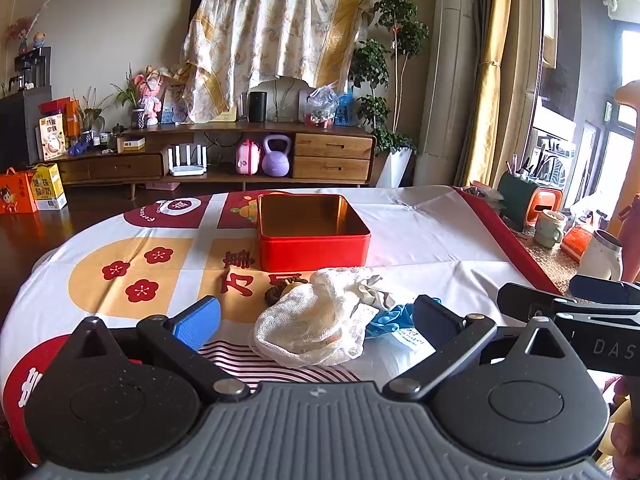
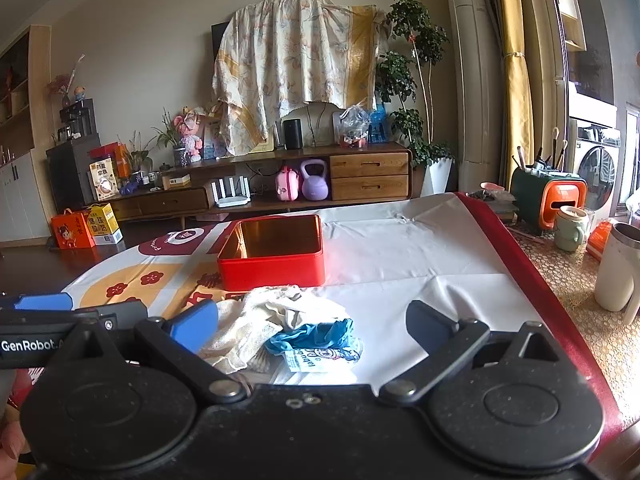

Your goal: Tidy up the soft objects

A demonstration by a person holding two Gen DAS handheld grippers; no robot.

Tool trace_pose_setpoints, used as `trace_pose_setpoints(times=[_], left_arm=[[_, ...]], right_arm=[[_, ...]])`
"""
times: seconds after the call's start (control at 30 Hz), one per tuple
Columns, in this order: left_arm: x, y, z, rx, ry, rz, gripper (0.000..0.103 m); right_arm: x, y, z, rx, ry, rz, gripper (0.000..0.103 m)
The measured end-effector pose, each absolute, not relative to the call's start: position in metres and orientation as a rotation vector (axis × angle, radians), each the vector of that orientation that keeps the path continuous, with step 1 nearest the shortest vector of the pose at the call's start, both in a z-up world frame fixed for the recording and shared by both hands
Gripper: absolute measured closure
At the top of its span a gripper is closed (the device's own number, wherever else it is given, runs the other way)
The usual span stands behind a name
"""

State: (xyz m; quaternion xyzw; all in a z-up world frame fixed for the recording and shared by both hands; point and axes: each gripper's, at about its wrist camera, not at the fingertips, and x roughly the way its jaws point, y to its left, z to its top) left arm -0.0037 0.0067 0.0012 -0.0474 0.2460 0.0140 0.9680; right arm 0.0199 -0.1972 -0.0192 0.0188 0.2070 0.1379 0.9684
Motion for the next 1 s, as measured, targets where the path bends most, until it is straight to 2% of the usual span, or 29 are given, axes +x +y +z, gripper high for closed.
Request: trace_pose_setpoints(times=[1.0], left_arm=[[0.0028, 0.0150, -0.0082, -0.145, 0.536, 0.022, 0.000]], right_arm=[[0.0234, -0.1917, -0.0222, 0.034, 0.432, 0.295, 0.003]])
